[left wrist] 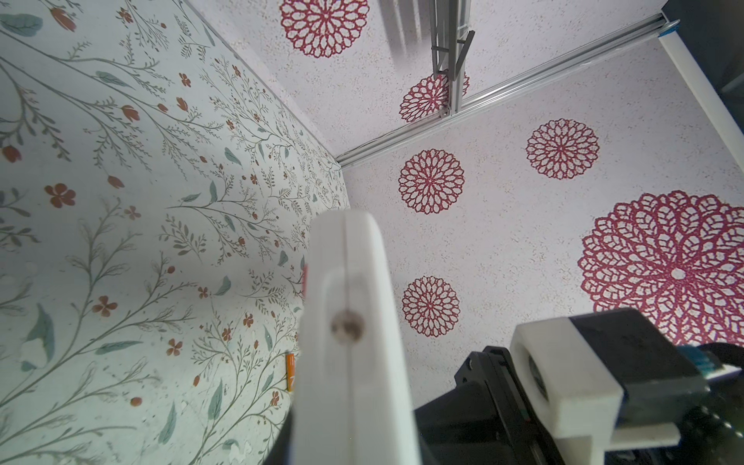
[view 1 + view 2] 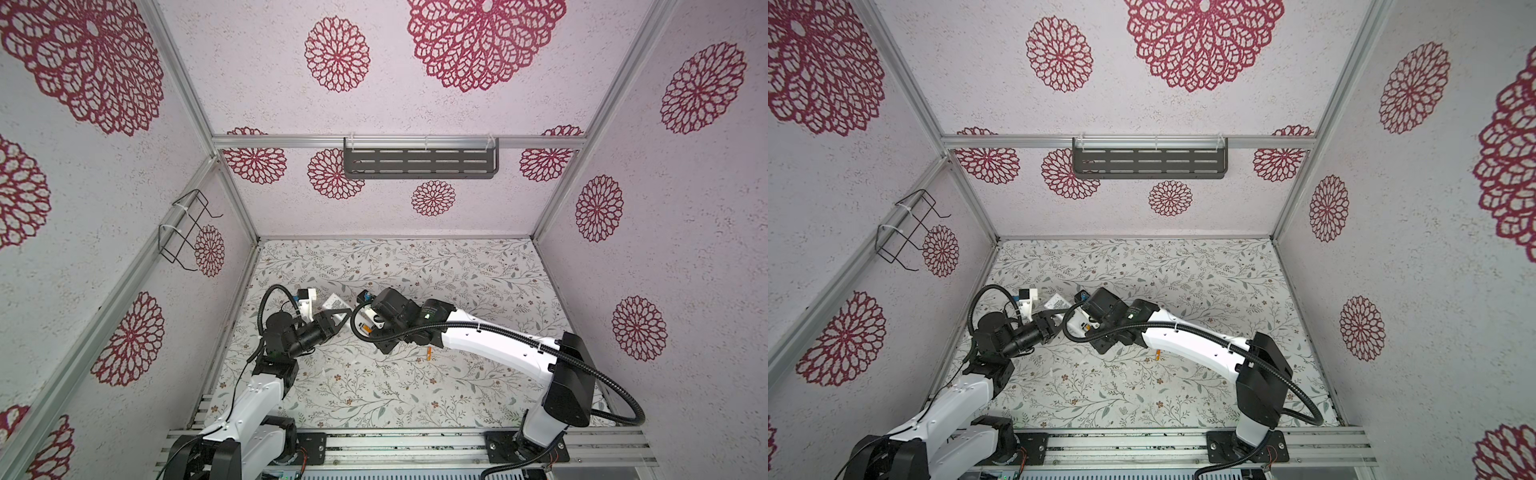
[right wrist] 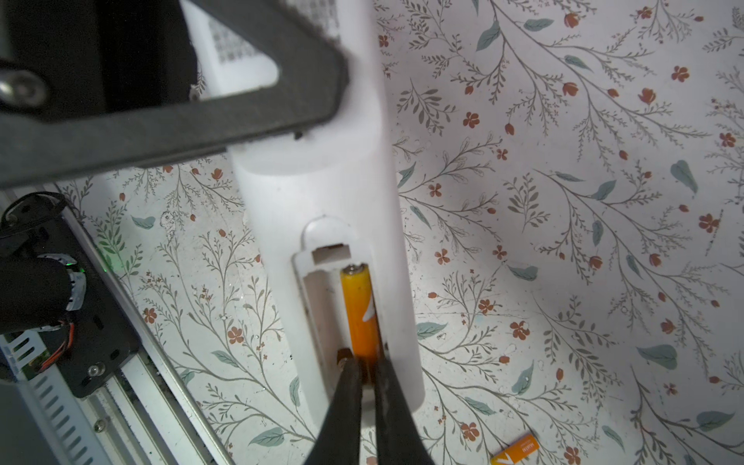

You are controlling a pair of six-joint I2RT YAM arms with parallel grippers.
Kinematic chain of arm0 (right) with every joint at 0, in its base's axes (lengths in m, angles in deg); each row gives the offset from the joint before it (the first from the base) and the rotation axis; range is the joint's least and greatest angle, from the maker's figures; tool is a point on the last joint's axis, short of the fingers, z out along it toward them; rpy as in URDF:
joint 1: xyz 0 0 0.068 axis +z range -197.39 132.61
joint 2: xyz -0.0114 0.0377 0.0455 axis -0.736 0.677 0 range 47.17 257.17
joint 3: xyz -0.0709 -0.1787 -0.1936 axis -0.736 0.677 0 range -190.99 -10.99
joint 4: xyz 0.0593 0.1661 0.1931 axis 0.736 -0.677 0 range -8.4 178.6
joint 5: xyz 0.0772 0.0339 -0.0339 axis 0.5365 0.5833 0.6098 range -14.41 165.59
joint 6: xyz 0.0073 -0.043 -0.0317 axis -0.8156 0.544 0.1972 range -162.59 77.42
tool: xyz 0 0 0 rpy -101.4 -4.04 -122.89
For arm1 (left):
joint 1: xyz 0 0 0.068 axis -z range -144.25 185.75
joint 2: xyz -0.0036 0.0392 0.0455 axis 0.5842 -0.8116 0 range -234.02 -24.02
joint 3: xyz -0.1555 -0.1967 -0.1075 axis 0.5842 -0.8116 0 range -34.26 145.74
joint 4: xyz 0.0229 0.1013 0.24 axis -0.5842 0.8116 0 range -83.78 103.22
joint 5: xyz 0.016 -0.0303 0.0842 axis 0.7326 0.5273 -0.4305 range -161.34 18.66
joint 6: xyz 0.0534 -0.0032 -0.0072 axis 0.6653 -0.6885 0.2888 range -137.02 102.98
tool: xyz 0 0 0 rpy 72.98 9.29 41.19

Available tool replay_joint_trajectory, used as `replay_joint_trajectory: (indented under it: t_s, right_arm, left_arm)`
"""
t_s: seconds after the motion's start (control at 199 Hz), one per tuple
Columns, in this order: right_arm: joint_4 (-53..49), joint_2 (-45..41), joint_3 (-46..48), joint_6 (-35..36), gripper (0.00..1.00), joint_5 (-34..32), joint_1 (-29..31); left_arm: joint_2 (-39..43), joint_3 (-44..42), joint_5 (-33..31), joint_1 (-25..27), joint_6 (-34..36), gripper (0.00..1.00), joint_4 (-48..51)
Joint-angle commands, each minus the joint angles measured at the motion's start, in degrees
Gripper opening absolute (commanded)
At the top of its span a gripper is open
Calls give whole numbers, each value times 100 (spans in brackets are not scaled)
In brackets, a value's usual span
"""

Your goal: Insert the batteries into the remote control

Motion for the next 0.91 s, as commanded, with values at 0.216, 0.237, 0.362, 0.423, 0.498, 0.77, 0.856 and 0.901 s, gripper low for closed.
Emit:
replay_joint_trajectory:
  t_s: [0.216,0.237,0.362,0.423,0.498,0.77,0.856,0.901]
  right_arm:
    - [16,262,-312,154,11,-803,4]
    - [16,270,-312,178,11,-832,3]
    - [100,303,-239,347,11,-961,4]
    - [135,324,-225,442,11,-1033,11]
    - [197,324,-168,574,11,-1140,28]
    - [367,336,-135,1001,12,-1106,38]
    - [427,212,-115,985,13,-856,30]
    - [469,96,-77,933,15,-704,26]
  left_arm:
    - [289,110,490,1,-172,0,-47]
    - [316,112,511,5,-173,0,-9]
    - [475,173,677,-52,-147,0,268]
    - [538,197,760,-86,-160,0,356]
    - [585,241,871,-116,-131,0,529]
    - [561,347,983,-129,22,0,899]
    - [591,374,860,-136,193,0,1155]
    - [621,397,765,-136,334,0,1351]
